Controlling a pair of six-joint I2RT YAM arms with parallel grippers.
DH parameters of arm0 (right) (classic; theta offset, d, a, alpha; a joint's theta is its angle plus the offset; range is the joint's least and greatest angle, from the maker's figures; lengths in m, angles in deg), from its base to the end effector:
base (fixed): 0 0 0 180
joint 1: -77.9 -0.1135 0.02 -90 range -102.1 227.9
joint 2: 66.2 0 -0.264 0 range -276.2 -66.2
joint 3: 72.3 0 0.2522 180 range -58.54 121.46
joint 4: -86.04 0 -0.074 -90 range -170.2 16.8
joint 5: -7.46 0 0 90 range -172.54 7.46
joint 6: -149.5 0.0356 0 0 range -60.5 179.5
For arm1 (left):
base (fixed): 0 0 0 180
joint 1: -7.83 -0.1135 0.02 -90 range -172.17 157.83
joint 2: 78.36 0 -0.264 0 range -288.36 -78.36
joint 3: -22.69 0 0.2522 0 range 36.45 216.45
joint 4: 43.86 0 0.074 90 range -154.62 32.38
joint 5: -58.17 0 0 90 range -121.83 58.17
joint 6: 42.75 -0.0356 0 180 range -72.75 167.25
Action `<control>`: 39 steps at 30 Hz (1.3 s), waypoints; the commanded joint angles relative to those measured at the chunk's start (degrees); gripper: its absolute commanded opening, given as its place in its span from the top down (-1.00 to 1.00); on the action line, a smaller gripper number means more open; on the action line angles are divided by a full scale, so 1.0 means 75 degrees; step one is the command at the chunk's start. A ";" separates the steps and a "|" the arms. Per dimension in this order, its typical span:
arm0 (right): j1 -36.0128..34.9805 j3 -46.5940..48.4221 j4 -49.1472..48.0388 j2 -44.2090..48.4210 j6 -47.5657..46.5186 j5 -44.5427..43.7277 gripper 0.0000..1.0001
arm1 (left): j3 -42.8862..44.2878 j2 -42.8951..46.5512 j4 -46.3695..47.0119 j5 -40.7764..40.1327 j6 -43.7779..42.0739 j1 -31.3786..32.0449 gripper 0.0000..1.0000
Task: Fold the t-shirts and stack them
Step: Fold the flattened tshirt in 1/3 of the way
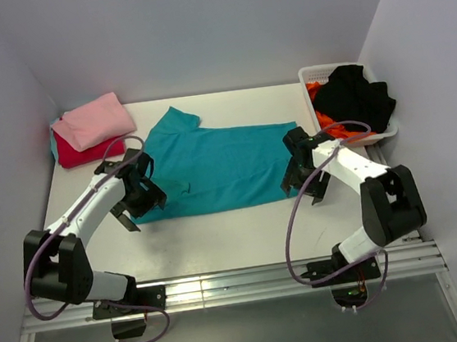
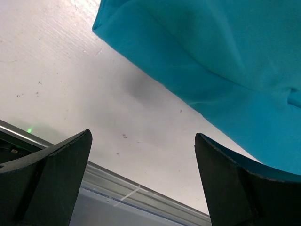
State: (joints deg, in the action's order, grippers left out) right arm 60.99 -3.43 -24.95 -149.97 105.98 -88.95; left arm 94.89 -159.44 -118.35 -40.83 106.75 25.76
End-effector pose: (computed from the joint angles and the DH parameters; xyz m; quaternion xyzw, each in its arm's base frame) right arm 0.2372 0.0679 0.2023 0.2573 0.9633 -0.0196 0.0745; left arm 0.2309 -0.0688 0.2269 -0.3574 0.9289 0.0251 0.0940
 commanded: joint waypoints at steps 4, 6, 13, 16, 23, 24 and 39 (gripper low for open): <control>0.0004 0.0819 -0.0651 -0.0900 -0.0197 -0.0503 -0.64 | -0.0607 0.0217 0.0351 -0.0148 0.0667 0.0023 -0.93; 0.0004 0.1006 -0.0628 -0.1158 -0.0232 -0.0633 -0.62 | -0.0747 0.0158 0.0409 -0.0277 0.0749 0.0023 -0.89; 0.0039 0.0914 -0.0861 -0.1522 -0.0209 -0.0586 -0.55 | -0.0924 -0.0812 0.1030 -0.0324 0.0855 0.0070 -0.82; 0.0051 0.0867 -0.0967 -0.1663 -0.0244 -0.0609 -0.49 | -0.0644 -0.1479 0.1218 -0.0464 0.0762 0.0070 -0.80; 0.0226 0.1066 -0.1003 -0.2014 -0.0571 -0.0750 -0.31 | 0.0118 -0.2666 0.1253 -0.0605 0.0714 0.0046 -0.79; 0.0285 0.1077 -0.1003 -0.2038 -0.0584 -0.0750 -0.24 | 0.0223 -0.2771 0.1254 -0.0605 0.0703 0.0046 -0.78; 0.0918 0.0832 -0.1237 -0.2050 -0.1006 -0.0446 1.00 | 0.0563 -0.3428 0.1430 -0.0898 0.0258 -0.0352 0.98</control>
State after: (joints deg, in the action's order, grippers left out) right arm 66.85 2.69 -33.57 -165.03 99.42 -91.42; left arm 100.68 -181.40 -109.98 -41.31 109.44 24.27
